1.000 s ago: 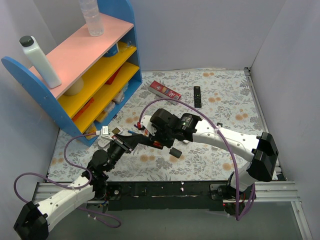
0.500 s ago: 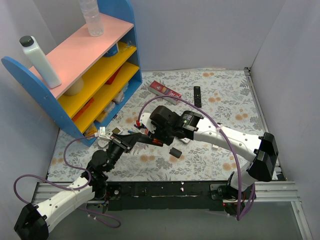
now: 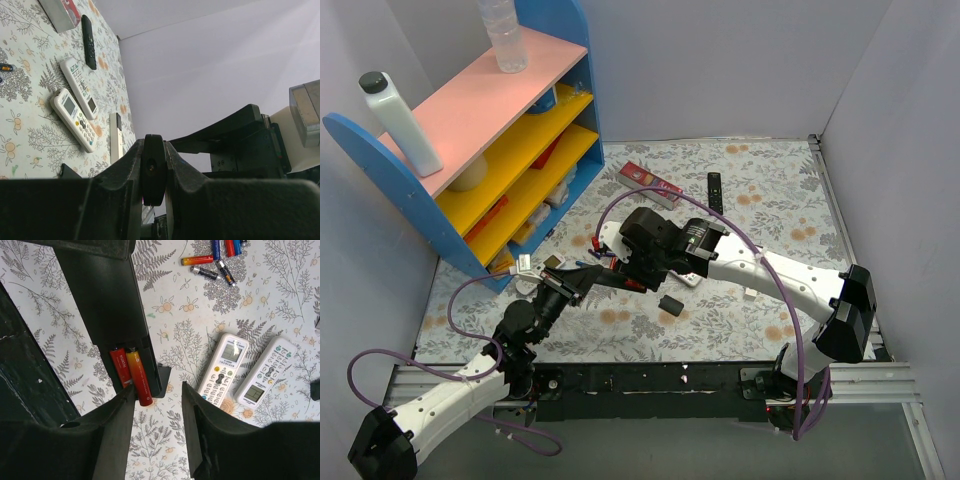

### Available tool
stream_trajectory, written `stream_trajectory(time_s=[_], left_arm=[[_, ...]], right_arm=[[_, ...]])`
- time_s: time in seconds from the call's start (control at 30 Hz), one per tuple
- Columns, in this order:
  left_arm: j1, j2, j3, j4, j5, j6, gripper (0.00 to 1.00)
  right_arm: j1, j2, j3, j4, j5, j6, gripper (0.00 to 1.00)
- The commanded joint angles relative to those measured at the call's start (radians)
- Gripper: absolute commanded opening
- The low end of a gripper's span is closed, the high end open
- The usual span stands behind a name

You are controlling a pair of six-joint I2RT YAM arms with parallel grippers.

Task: Load the batteries into the remote control
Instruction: Load the battery into the remote control.

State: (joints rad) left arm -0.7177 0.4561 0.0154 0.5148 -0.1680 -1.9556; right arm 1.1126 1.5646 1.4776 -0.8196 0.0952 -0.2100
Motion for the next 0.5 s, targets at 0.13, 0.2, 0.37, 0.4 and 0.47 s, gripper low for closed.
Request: stream_trajectory(time_s=[0.13, 0.2, 0.37, 0.4, 0.47], left_arm=[[-0.012, -0.03, -0.137, 0.045, 0.021, -0.058, 0.0], [-0.012, -0.033, -0.137, 0.044, 0.019, -0.058, 0.0], [-0.012, -0.037, -0.144, 0.039, 0.015, -0.069, 0.0], [-0.012, -0.039, -0.144, 0.04, 0.016, -0.074, 0.0], [-0.012, -0.039, -0.147, 0.045, 0.019, -0.078, 0.0]], right_arm=[[-0.004, -0.015, 0.041, 0.036, -0.02, 0.004, 0.55], [-0.003, -0.029, 0.033, 0.051, -0.034, 0.011, 0.57], [-0.004, -0.069, -0.005, 0.102, -0.063, 0.026, 0.61], [-0.004, -0.087, -0.014, 0.112, -0.057, 0.032, 0.61], [-0.005, -0.109, -0.054, 0.154, -0.049, 0.053, 0.61]])
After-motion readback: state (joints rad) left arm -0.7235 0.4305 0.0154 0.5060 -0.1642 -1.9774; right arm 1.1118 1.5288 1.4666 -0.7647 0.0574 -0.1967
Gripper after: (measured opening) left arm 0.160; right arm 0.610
